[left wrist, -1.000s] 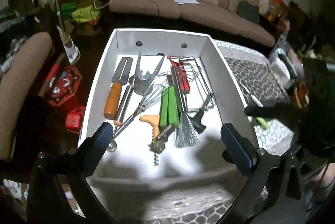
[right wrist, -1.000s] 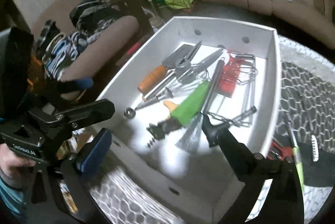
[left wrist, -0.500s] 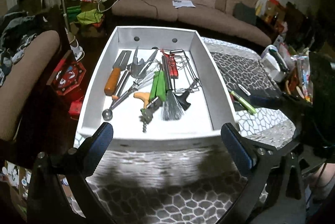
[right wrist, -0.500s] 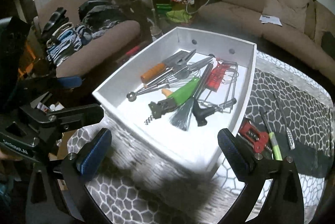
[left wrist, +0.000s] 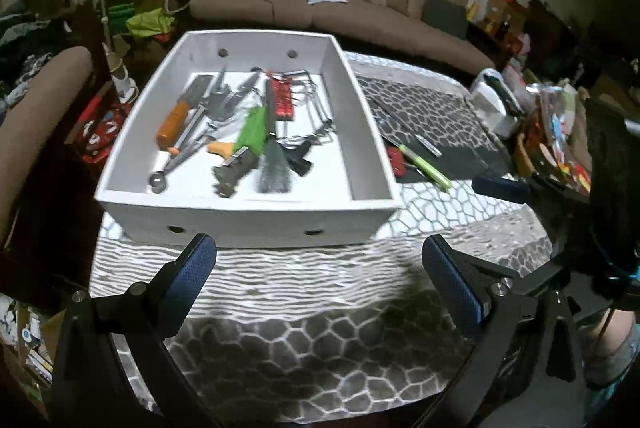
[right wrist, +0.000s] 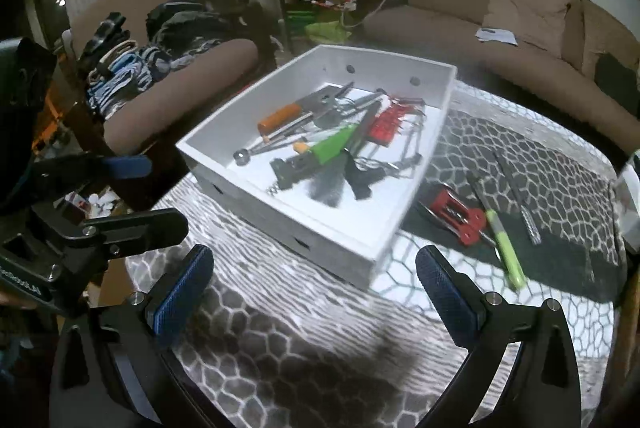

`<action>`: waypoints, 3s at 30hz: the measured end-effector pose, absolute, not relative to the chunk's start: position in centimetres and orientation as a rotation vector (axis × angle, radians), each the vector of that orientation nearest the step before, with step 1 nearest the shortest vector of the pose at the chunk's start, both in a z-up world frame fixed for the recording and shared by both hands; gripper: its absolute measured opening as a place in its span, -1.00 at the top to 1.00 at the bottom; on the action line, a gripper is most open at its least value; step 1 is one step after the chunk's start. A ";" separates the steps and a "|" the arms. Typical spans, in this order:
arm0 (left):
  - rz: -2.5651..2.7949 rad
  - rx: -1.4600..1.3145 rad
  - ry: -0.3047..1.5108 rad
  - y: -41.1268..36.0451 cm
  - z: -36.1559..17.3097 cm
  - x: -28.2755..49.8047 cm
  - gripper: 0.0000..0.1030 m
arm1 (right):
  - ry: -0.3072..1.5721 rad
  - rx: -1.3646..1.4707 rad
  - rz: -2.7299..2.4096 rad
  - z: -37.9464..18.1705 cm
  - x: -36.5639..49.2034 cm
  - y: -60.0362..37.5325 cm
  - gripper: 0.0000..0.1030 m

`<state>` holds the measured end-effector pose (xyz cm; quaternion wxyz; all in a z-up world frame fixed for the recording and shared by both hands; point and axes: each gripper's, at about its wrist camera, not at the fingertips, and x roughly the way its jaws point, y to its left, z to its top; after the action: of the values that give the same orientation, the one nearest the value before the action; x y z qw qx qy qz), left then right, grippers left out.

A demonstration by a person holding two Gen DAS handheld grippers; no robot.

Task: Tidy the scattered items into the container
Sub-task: 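Withdraw both tools toward the red corkscrew and green-handled peeler, then grasp the green-handled peeler with the right gripper while the left gripper grips its metal shaft, then lift the peeler with both grippers and carry it over the tray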

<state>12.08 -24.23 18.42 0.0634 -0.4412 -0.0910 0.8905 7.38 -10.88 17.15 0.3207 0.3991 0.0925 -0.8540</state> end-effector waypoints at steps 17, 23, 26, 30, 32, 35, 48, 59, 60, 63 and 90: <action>2.466 -1.139 -0.168 -11.3 14.7 10.6 -1.00 | 0.009 1.095 -2.431 13.4 4.2 6.1 -1.00; 2.339 -1.062 -0.194 -7.0 12.1 8.8 -1.00 | -0.110 1.132 -2.476 10.6 1.9 11.4 -1.00; 2.291 -1.040 -0.205 -5.5 11.2 7.9 -1.00 | -0.117 1.142 -2.457 9.3 0.5 12.0 -1.00; 2.240 -1.034 -0.271 -4.9 10.2 5.8 -1.00 | -0.070 1.151 -2.395 7.8 -1.6 11.0 -0.96; 2.222 -1.042 -0.296 -5.0 9.7 4.6 -1.00 | -0.015 1.142 -2.367 7.2 -2.7 10.0 -0.90; 2.204 -1.060 -0.316 -4.8 8.7 3.3 -1.00 | 0.022 1.133 -2.327 6.3 -4.5 8.7 -0.83; 2.114 -1.161 -0.497 -5.7 5.7 0.2 -1.00 | 0.078 1.249 -2.232 1.9 -9.8 5.5 0.14; 2.030 -1.230 -0.740 -6.9 3.6 -1.2 -1.00 | -0.023 1.348 -2.203 3.2 -4.7 9.8 0.60; 2.018 -1.235 -0.761 -6.9 3.4 -1.3 -1.00 | -0.002 1.359 -2.193 3.4 -3.4 10.1 0.60; 1.957 -1.270 -0.840 -6.9 2.0 -1.5 -1.00 | 0.003 1.386 -2.160 3.4 0.6 11.1 0.60; 1.973 -1.358 -0.696 -4.6 1.8 0.0 0.70 | -0.131 1.373 -2.082 3.1 6.7 8.4 0.58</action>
<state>-0.04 -4.56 1.77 0.3178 -0.5163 -0.2644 0.7500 6.73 8.40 3.08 0.3166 0.5217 -0.0499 -0.7906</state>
